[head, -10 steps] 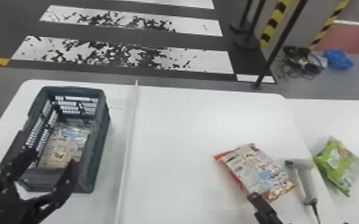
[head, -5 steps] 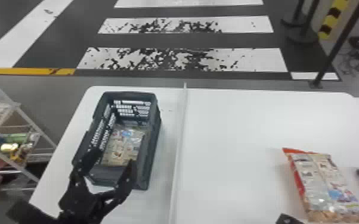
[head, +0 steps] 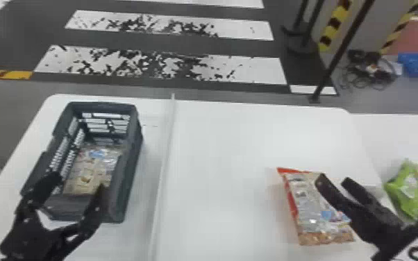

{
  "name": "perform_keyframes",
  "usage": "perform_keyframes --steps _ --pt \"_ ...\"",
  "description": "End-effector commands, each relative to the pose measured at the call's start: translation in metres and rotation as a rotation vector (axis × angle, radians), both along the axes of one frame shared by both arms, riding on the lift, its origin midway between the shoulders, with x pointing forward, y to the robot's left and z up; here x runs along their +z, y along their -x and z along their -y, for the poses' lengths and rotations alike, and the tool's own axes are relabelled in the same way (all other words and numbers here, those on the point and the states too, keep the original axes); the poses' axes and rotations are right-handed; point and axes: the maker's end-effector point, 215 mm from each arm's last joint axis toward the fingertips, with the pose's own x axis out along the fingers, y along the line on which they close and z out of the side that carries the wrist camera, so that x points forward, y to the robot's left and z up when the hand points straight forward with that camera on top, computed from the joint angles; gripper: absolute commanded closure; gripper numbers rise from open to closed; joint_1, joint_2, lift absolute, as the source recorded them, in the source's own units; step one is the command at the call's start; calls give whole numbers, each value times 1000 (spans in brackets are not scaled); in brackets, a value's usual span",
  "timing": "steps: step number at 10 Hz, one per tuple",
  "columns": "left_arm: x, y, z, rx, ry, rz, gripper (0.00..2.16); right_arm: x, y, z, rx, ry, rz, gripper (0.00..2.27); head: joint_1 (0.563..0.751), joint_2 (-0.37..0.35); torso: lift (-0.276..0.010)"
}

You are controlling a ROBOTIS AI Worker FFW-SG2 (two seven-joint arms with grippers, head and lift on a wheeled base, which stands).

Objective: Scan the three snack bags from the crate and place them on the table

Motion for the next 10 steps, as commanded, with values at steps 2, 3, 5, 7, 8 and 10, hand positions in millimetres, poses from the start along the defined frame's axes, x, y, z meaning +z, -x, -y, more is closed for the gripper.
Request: perform_keyframes --steps 2,3,5,7,8,10 --pt "0 -1 0 9 -1 -1 76 -17 -6 31 -25 102 30 1825 695 -166 -37" --pt "1 -2 0 33 7 -6 76 -24 0 33 -30 113 36 2108 695 -186 -37" --pt "2 -5 14 67 41 -62 76 -42 8 18 -20 171 35 2196 695 -195 -37" --pt "1 -7 50 47 69 -104 83 -56 16 -12 -14 223 40 2196 695 -204 -37" --pt "-5 -9 66 30 61 -130 83 -63 17 -31 0 242 39 2196 695 -209 -37" --pt "-8 -8 86 2 60 -158 83 -76 25 -20 -66 271 44 2196 695 -212 -37"
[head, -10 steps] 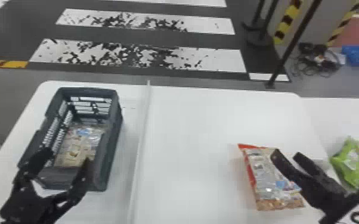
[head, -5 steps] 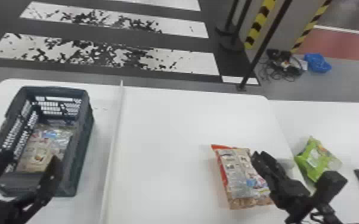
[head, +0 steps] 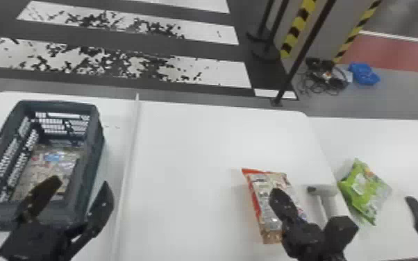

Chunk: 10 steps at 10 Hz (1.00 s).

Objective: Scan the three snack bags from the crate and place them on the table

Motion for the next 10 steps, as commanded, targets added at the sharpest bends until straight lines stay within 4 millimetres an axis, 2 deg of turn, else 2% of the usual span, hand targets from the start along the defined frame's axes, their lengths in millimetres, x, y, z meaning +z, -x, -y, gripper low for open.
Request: perform_keyframes --steps 1,3,4,5,9,10 --pt "0 2 7 -18 -2 -1 83 -2 7 25 -53 36 31 2196 695 -234 -37" --pt "-1 3 11 -26 2 -6 83 10 21 75 -144 88 94 2196 695 -315 -37" --pt "-3 5 13 -31 4 -15 87 5 31 98 -184 107 88 2196 695 -341 -37" --pt "-5 5 13 -31 5 -20 87 -3 37 109 -192 118 71 2196 695 -350 -37" --pt "-6 8 18 -48 5 -22 87 -17 51 111 -194 129 60 2196 695 -350 -37" --pt "-6 10 17 -51 3 -20 87 -26 52 110 -186 132 42 2196 695 -350 -37"
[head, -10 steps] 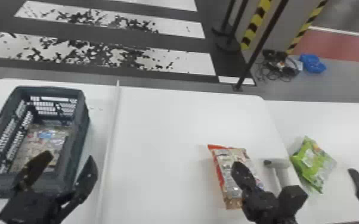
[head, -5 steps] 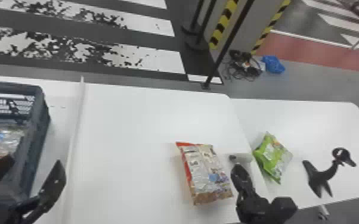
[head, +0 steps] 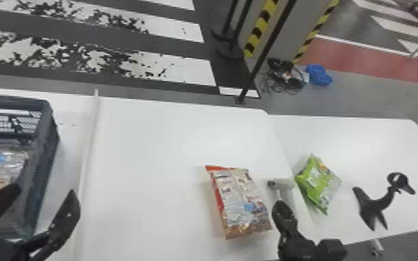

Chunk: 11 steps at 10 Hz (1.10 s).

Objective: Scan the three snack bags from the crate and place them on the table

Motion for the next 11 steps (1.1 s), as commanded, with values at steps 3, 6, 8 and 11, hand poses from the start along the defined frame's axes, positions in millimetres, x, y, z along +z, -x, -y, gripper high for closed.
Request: perform_keyframes --steps 3,6,8,11 --pt "0 3 -1 -5 -1 1 87 -23 -2 -10 25 4 -42 2196 695 -350 -37" --pt "-1 3 -1 -8 -2 -1 87 -32 -2 -17 38 2 -65 2196 695 -350 -37" --pt "-1 3 -1 -8 -3 -1 87 -33 0 -23 50 -3 -66 2196 695 -350 -37" --pt "-2 2 -2 -5 -3 0 87 11 -12 -16 47 38 48 2196 695 -350 -37"
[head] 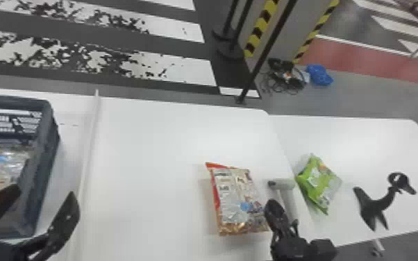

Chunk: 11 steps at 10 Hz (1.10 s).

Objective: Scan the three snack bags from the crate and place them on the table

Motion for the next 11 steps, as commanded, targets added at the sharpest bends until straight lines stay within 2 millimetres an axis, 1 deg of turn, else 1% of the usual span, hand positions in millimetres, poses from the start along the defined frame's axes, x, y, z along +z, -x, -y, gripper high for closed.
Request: perform_keyframes --steps 1,2,3,5,7,8,9,10,11 --pt "-1 0 0 0 -1 -1 87 33 -8 -4 30 19 53 2196 695 -350 -37" --pt "0 -1 0 1 0 0 87 47 -13 -20 67 16 71 2196 695 -350 -37" --pt "1 -2 1 0 1 3 87 49 -21 -40 101 -2 75 2196 695 -350 -37" --pt "0 -2 -1 8 0 0 87 32 -39 -66 142 -30 37 2192 695 -350 -37" --pt "0 -2 -3 11 4 -1 87 12 -50 -91 181 -41 2 2196 695 -314 -37" --pt "0 -3 -3 11 6 -1 87 6 -55 -96 189 -38 -6 2192 695 -287 -37" --pt "-2 -2 -6 7 4 -2 87 -2 -57 -95 184 -33 -25 2196 695 -267 -37" --pt "-3 -3 -10 7 6 -4 87 -12 -58 -91 176 -37 -48 2192 695 -259 -37" --pt "-4 -3 -11 10 10 -6 87 -19 -55 -92 177 -38 -61 2192 695 -258 -37"
